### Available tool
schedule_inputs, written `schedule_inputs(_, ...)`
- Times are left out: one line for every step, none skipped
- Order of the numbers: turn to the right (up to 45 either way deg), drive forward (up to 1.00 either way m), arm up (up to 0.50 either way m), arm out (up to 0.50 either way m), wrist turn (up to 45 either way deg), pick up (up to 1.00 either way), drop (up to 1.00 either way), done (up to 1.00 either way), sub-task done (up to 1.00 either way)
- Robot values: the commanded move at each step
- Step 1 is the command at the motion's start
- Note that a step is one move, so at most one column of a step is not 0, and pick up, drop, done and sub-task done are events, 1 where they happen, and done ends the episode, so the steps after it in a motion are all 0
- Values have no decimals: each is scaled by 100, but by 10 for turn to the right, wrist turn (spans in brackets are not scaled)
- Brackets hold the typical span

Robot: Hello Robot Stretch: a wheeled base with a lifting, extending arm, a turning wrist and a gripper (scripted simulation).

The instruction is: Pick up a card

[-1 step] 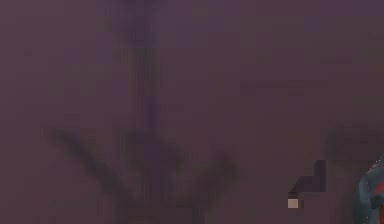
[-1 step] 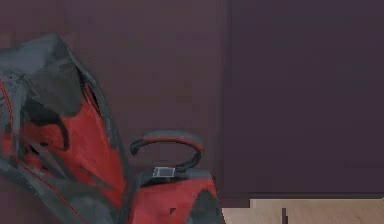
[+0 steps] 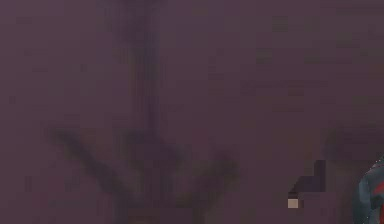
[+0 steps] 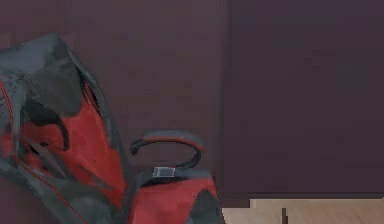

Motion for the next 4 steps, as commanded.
schedule_inputs(0, 0, 12, 0, 0, 0, 0, 0, 0)
schedule_inputs(0, 0, 0, 50, 0, 0, 0, 0, 0)
schedule_inputs(0, 0, 0, 0, 450, 0, 0, 0, 0)
schedule_inputs(0, 0, 0, 0, 450, 0, 0, 0, 0)
